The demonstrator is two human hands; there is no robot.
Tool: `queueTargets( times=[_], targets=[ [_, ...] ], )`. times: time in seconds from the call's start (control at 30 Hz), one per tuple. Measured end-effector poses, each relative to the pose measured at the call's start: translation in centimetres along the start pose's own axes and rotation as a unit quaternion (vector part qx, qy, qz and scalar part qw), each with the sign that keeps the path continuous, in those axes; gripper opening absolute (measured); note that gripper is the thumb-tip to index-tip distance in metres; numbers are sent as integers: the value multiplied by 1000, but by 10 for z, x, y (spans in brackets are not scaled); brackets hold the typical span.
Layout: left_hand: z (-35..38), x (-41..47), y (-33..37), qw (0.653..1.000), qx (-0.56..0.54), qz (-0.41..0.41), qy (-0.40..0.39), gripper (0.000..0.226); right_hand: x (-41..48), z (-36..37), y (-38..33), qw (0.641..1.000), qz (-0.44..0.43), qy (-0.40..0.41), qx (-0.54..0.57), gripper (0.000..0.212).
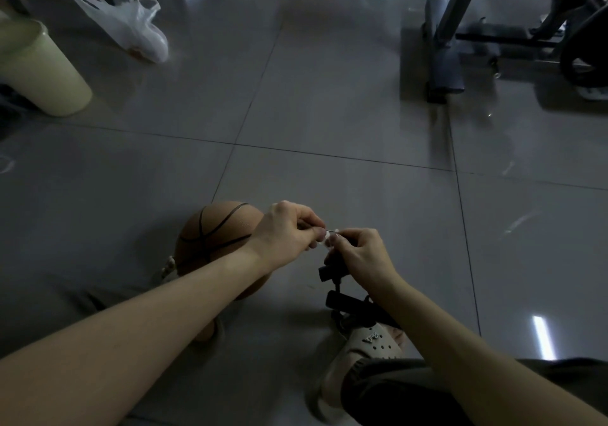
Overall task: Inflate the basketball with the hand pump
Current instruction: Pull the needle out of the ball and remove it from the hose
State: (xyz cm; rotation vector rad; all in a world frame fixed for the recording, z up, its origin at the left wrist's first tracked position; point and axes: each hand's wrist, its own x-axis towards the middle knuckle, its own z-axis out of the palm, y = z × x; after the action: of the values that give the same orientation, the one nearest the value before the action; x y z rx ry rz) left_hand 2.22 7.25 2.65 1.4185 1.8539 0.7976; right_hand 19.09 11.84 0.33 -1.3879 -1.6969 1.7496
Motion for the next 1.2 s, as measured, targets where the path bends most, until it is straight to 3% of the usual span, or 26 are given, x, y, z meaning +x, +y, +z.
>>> queueTargets(
  times=[0.3, 0.57, 0.77, 1.0, 1.2],
  targets=[
    [-2, -1, 4, 999, 33, 12, -4, 11, 0, -1, 0, 1000, -11, -3, -25, 23],
    [-3, -1, 9, 991, 105, 76, -40, 11, 4, 1, 8, 975, -89, 20, -201, 24],
    [-3, 0, -1, 998, 1, 19, -63, 9, 0, -2, 2, 967, -114, -22, -227, 19],
    [-3, 4, -8, 999, 3, 19, -36, 20, 1, -3, 0, 963, -136, -44, -228, 17],
    [-4, 11, -9, 986, -100, -58, -116, 26, -5, -10, -2, 976, -134, -69, -160, 19]
  ],
)
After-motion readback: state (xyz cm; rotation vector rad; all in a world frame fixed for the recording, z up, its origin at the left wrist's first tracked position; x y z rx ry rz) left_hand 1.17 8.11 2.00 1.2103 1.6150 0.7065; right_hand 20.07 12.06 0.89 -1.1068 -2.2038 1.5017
